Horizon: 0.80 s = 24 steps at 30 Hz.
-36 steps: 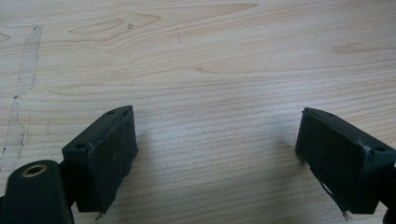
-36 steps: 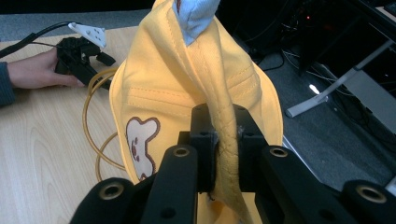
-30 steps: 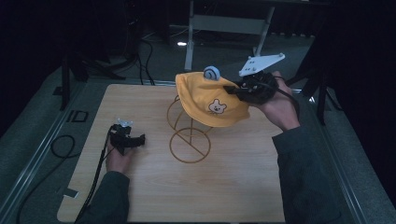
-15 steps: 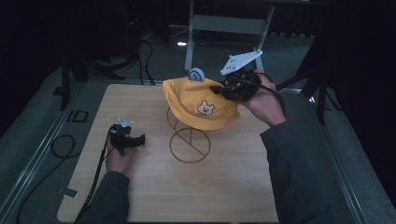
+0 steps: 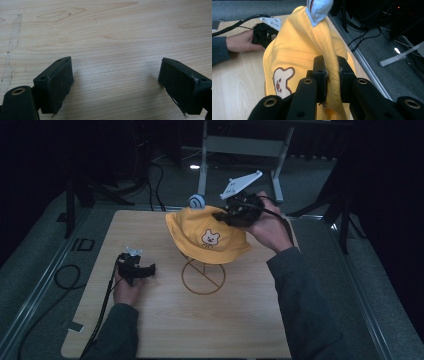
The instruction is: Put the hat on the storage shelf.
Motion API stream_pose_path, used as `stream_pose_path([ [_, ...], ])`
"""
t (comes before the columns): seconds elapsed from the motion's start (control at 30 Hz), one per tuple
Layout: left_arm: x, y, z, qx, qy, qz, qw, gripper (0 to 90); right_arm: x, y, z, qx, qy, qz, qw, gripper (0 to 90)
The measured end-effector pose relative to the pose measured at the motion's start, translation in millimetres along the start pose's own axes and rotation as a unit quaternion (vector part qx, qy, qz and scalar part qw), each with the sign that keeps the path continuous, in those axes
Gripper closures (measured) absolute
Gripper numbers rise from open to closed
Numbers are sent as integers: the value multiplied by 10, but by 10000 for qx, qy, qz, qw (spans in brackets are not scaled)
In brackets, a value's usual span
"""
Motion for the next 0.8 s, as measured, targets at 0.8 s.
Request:
stream_pose_path([
  [0.8, 0, 0, 1, 1, -4, 3, 10000, 128, 383, 95, -188, -40, 208, -262, 9994, 799],
])
Point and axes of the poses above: each handheld gripper's, and its own axes: x roughly forward along the jaws, y roughly out of its top, z roughly to its right, the point moved 8 cm from there along x, roughly forward along the jaws, and after that the axes turned 3 degrees about -z, right-handed, at the moved point
